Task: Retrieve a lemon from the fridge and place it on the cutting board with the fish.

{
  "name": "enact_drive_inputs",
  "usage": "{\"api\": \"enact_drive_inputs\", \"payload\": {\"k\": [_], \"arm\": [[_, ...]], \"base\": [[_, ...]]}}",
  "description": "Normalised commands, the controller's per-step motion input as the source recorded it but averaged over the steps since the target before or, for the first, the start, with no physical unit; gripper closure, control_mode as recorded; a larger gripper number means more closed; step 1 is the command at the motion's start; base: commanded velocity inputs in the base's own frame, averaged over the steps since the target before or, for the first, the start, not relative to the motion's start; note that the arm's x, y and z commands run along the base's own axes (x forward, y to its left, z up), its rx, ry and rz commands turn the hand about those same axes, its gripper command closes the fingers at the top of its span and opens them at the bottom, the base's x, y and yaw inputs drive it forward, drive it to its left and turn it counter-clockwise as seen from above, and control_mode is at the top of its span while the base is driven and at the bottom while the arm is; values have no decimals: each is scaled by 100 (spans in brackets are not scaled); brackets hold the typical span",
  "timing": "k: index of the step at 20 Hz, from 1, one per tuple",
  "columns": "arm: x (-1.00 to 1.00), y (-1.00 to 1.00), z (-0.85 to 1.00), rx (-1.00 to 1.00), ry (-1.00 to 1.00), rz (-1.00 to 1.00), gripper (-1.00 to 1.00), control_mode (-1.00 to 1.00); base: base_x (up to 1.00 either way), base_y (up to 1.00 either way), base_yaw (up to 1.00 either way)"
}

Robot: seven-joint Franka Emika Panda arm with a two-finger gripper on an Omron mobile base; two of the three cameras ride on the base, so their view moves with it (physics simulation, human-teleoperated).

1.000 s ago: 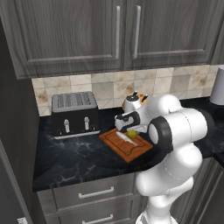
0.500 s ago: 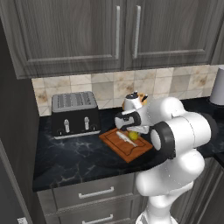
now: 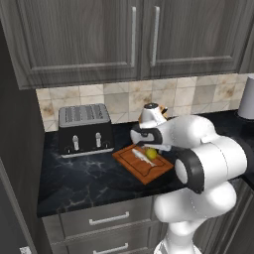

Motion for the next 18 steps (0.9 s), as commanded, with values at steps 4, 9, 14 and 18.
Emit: {"api": "enact_drive_inputs", "payload": {"k": [4, 9, 14, 18], "arm": [[-73, 0, 4, 0, -2, 0, -100, -100], [-100, 0, 38, 3, -17, 17, -100, -100], [-81, -1, 50, 11, -18, 34, -100, -100], [-57, 0, 49, 7, -11, 45, -100, -100]], "base": [[0, 0, 0], [0, 0, 0], [0, 0, 0], [0, 0, 0]]}}
